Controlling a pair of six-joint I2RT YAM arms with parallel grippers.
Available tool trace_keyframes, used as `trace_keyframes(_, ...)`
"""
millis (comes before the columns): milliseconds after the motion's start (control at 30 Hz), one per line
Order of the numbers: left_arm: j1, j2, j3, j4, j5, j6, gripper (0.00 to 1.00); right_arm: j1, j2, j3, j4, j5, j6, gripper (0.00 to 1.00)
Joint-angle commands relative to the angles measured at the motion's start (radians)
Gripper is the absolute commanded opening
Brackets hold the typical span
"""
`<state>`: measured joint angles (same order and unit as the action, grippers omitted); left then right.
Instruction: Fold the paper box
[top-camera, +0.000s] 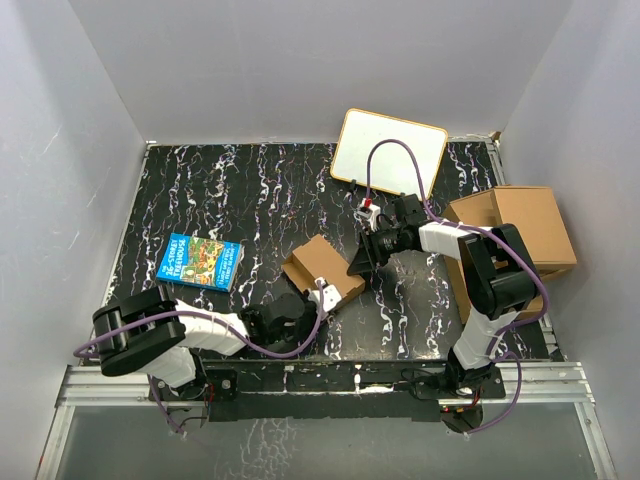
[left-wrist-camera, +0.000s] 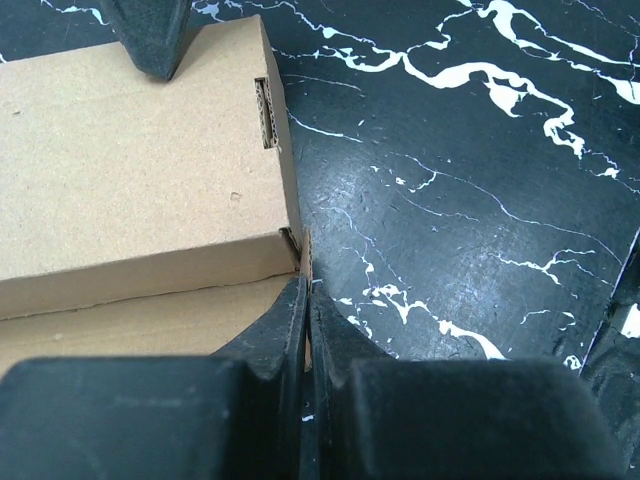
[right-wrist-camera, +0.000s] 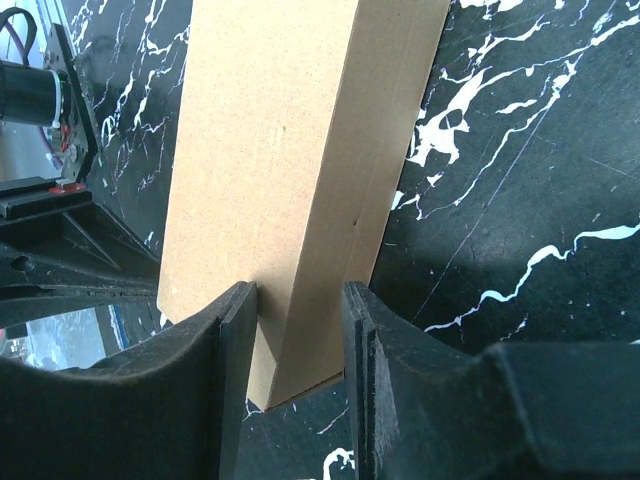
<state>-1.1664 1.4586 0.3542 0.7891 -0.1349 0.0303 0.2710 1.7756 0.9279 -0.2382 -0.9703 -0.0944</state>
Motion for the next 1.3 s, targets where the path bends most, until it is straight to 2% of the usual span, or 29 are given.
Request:
trace_keyframes(0,0.007,-0.036,-0.023,0.006,-0.009,-0.027,0.0,-0.001,0.029,0.026,0.01,0.116,-0.028,0.41)
trace_keyframes(1267,0.046,-0.056,-0.065,0.071,0.024,-0.096,0.0,0.005,0.051,0.036,-0.009,0.131,-0.036,0.41)
